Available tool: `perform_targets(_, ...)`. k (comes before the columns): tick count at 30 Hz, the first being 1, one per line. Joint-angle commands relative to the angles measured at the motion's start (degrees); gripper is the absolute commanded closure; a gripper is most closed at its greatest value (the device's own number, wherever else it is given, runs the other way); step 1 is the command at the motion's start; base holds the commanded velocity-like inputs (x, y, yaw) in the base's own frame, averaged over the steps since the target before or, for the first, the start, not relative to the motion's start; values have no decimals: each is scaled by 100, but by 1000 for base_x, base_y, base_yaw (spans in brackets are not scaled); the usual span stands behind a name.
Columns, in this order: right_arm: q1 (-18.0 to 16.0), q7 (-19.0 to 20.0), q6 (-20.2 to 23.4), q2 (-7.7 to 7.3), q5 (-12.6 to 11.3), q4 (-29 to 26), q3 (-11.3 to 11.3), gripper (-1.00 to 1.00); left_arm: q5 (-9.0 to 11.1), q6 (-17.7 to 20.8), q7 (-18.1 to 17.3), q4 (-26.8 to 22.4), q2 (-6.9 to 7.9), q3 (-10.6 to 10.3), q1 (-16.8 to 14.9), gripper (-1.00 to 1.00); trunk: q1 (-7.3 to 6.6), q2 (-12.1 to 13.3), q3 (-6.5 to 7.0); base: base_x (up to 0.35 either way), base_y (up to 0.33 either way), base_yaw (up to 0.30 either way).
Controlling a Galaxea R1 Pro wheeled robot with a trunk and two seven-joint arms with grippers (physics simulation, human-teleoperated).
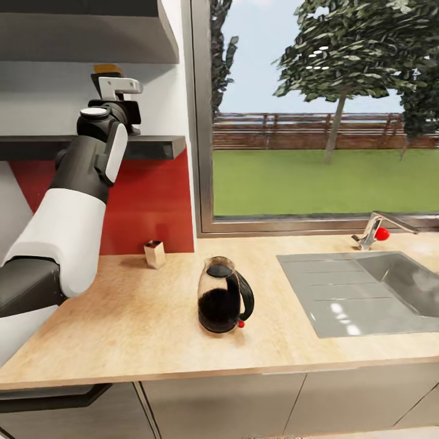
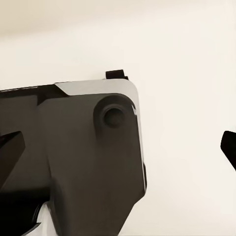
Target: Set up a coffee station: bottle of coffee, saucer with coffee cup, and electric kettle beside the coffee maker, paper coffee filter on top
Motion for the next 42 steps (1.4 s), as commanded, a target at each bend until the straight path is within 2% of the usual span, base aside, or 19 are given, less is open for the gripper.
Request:
perform_targets(1, -5, -12, 29, 2, 60, -6, -40, -100, -34, 41, 9, -8, 3, -14, -5, 100, 3, -13, -13, 0, 0, -284)
perform_targets(10, -5, -9, 29, 3, 60, -6, -39, -100, -38, 36, 9, -14, -5, -26, -5, 100, 3, -13, -13, 0, 0, -285)
perform_targets(16, -5, -9, 29, 3, 60, -6, -39, -100, -42, 36, 12, -279, -22, -53, 3, 100, 3, -13, -13, -4, 0, -285)
perform_targets(37, -5, -13, 29, 3, 60, -6, -39, -100, -42, 37, 18, -307, -57, -20, 12, 100, 3, -13, -13, -164, -112, -285)
perform_targets(42, -5, -17, 29, 3, 62, -6, -39, -100, -40, 15, 18, -308, -92, -29, 117, 100, 3, -13, -13, -88, -29, -285)
